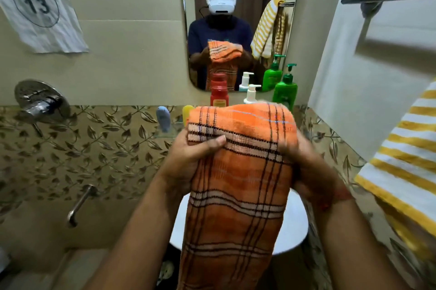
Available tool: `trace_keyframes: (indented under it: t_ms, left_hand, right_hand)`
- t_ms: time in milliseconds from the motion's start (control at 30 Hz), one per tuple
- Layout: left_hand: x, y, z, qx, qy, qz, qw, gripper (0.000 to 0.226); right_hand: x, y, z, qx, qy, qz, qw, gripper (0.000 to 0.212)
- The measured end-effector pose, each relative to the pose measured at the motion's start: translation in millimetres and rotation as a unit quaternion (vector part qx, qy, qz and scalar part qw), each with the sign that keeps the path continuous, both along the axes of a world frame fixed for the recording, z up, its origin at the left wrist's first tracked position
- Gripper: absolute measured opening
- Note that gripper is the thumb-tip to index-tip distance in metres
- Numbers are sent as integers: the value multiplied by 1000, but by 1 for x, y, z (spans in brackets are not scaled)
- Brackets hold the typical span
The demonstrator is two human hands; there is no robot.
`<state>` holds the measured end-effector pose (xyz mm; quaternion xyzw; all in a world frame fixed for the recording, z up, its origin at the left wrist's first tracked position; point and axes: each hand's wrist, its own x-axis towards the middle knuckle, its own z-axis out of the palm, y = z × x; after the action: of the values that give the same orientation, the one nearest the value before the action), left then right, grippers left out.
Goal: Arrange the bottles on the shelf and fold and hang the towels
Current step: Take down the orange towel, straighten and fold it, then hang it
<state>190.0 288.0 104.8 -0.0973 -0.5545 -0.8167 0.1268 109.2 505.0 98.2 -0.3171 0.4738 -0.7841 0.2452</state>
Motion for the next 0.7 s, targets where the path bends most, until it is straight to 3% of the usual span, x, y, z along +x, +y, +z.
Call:
trace_keyframes:
  t_ms: [67, 167, 267, 367, 433, 500, 567, 633, 700]
  left_hand:
    - [-3, 1, 5, 22, -8, 49, 999, 33]
    - [-6, -10, 5, 39, -12, 30, 999, 60]
    - [4, -28, -11, 36, -93, -89, 991, 84]
    - [23, -25, -33, 33, -137, -110, 984, 78]
    - [26, -14, -40, 23, -114, -74, 990, 69]
    - [21, -2, -40, 25, -66, -36, 997, 62]
    - [15, 5, -35, 34, -39, -5, 999, 54]
    - [11, 4, -29, 21, -40, 4, 999, 46]
    - [11, -1, -28, -8, -63, -44, 997, 55]
  right_hand:
    - [13, 2, -28, 30, -25, 16, 999, 94]
    - [26, -12, -46, 49, -19, -46, 998, 48]
    - [24, -21, -32, 11, -32, -98, 995, 38]
    - [19, -23, -15, 6, -54, -103, 993, 29]
    - [14, -18, -11, 7, -84, -83, 993, 31]
    - [11, -6, -17, -17, -83, 1, 996, 50]
    - [11, 5, -26, 20, -48, 47, 998, 76]
    - [13, 6, -33, 60, -24, -1, 998, 77]
    - [16, -1, -33, 26, -28, -53, 998, 65]
